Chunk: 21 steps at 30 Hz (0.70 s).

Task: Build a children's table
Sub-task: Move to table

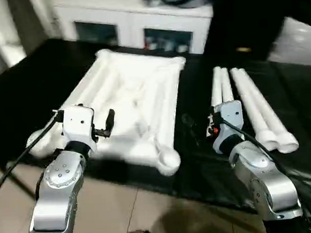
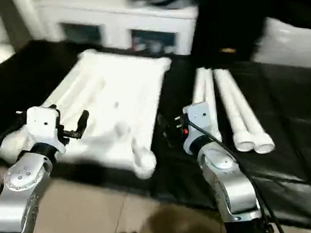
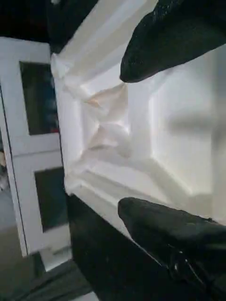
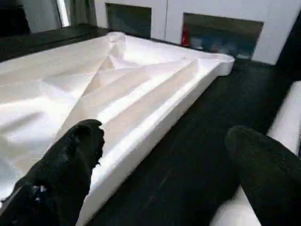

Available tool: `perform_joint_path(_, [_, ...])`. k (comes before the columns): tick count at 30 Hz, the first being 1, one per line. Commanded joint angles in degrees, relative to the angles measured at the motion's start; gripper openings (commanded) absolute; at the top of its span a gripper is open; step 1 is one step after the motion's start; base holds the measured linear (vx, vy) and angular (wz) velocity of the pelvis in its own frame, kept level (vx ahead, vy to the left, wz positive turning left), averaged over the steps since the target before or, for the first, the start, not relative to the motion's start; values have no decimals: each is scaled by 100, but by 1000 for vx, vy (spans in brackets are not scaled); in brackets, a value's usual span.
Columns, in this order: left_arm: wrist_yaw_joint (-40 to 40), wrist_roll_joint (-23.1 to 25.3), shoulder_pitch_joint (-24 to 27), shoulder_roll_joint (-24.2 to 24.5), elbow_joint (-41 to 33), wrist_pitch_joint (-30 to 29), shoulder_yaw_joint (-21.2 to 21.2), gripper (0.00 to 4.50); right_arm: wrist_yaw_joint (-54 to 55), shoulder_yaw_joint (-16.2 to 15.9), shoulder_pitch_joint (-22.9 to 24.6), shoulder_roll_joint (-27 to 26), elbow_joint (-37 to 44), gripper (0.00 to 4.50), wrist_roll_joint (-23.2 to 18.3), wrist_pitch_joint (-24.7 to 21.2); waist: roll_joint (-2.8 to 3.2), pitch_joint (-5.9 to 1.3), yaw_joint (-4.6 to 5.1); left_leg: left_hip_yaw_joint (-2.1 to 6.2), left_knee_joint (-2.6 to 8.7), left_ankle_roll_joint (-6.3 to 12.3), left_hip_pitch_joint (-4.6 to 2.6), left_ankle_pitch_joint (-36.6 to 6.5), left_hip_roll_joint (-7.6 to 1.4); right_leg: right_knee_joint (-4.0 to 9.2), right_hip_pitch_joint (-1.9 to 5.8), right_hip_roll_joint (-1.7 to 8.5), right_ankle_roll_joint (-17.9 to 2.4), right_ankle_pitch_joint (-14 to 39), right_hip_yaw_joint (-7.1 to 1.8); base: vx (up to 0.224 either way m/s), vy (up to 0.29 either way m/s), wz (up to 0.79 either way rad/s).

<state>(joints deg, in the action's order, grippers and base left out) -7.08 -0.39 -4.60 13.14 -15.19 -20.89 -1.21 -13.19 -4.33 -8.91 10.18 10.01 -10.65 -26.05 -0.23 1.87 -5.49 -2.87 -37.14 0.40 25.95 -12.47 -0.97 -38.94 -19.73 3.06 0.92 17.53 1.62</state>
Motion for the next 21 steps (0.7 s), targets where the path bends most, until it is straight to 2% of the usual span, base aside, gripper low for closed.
perform_joint_path(1, [7,61,-128,31,-22,-40,59,440,-40,108,-4,42,45,450,8,-25,-53,-115,9,170,-332,-168,-91,76,-562,1140,65,1283,-494,1716,-698,-44,-57,-28])
perform_joint_path(2, [-24,69,-135,14,-18,-44,78,440,-41,108,-1,60,46,450,-8,-33,92,-128,77,139,202,-520,-214,-480,-894,910,168,830,-832,2121,-226,-44,-57,-28])
perform_joint_path(3, [-24,69,-135,14,-18,-44,78,440,-41,108,-1,60,46,450,-8,-33,108,-209,94,136,416,-527,-332,-866,-1017,697,60,445,-816,1605,-146,-89,8,-1])
perform_joint_path(4, [-32,70,-134,7,-19,-44,85,440,-43,110,0,68,42,450,-13,-30,194,-194,278,250,714,-602,-469,-2088,-1279,517,-76,314,-828,916,-77,-112,41,8])
perform_joint_path(5, [-33,67,-142,6,-11,-47,92,440,-46,123,-2,70,35,450,-12,-30,240,-176,350,247,764,-642,-419,-2568,-1250,514,-29,358,-846,766,-65,-112,41,8])
perform_joint_path(6, [-34,63,-149,8,-4,-48,95,440,-53,134,1,71,36,450,-14,-31,233,-155,413,214,811,-768,-327,-3165,-1134,587,56,469,-839,890,-31,-81,37,-12])
perform_joint_path(7, [-41,61,-162,17,9,-45,100,440,-61,143,2,76,36,450,-15,-32,198,-130,435,145,770,-841,-364,-3481,-1087,721,-5,555,-781,1400,-61,-71,20,-6])
perform_joint_path(8, [-48,59,-178,33,21,-48,108,440,-67,149,3,81,34,450,-18,-32,157,-130,436,84,729,-821,-387,-3391,-1054,820,-27,628,-721,1882,-100,-71,20,-6])
perform_joint_path(9, [-76,53,-193,57,33,-51,122,440,-76,154,5,83,31,450,-28,-32,128,-120,441,55,720,-788,-369,-3258,-1047,858,-28,660,-680,2093,-114,-55,5,-6])
perform_joint_path(10, [-190,30,-208,115,55,-68,160,440,-87,161,8,90,25,450,-36,-37,107,-99,427,6,711,-715,-354,-3006,-1034,923,-35,699,-583,2524,-124,0,0,0])
perform_joint_path(12, [-389,-10,-237,213,104,-99,219,440,-115,187,0,91,14,450,-84,-78,98,-89,415,-20,701,-656,-380,-2834,-1039,981,-68,717,-483,2939,-130,0,0,0])
perform_joint_path(13, [-449,-22,-250,243,125,-109,234,440,-127,201,-8,87,10,450,-114,-104,81,-93,414,-25,714,-646,-384,-2792,-1047,989,-68,709,-471,2962,-130,0,0,0])
perform_joint_path(14, [-863,-142,-324,432,266,-130,314,440,-252,217,-40,166,24,450,-175,-71,115,-106,393,-22,746,-660,-401,-2733,-1078,961,-85,673,-516,2646,-136,0,0,0])
perform_joint_path(15, [-908,-157,-331,453,280,-135,322,440,-265,217,-43,176,25,450,-179,-69,115,-106,393,-22,746,-660,-401,-2733,-1078,961,-85,673,-516,2646,-136,0,0,0])
perform_joint_path(16, [-1085,-216,-361,536,335,-158,355,440,-319,221,-54,212,29,450,-182,-58,121,-123,383,-26,793,-662,-367,-2569,-1098,883,-58,630,-627,2007,-135,0,0,0])
perform_joint_path(17, [-1337,-339,-410,631,403,-163,370,440,-432,201,-83,283,17,450,-178,-15,145,-125,375,-29,805,-666,-362,-2530,-1100,856,-48,618,-663,1802,-132,0,0,0])
perform_joint_path(19, [-1829,-516,-527,862,576,-175,409,440,-684,174,-163,438,-43,450,-192,42,148,-155,366,-67,796,-635,-380,-2385,-1102,810,-53,595,-756,1330,-134,0,0,0])
perform_joint_path(20, [-2112,-605,-573,985,652,-137,446,440,-822,175,-201,507,-70,450,-234,59,123,-162,348,-128,785,-521,-375,-2151,-1102,801,-52,617,-853,1142,-135,0,0,0])
perform_joint_path(21, [-2466,-635,-625,1172,757,9,543,440,-1013,155,-253,617,-111,450,-256,112,134,-169,338,-150,781,-492,-372,-2064,-1107,793,-46,625,-893,1078,-135,0,0,0])
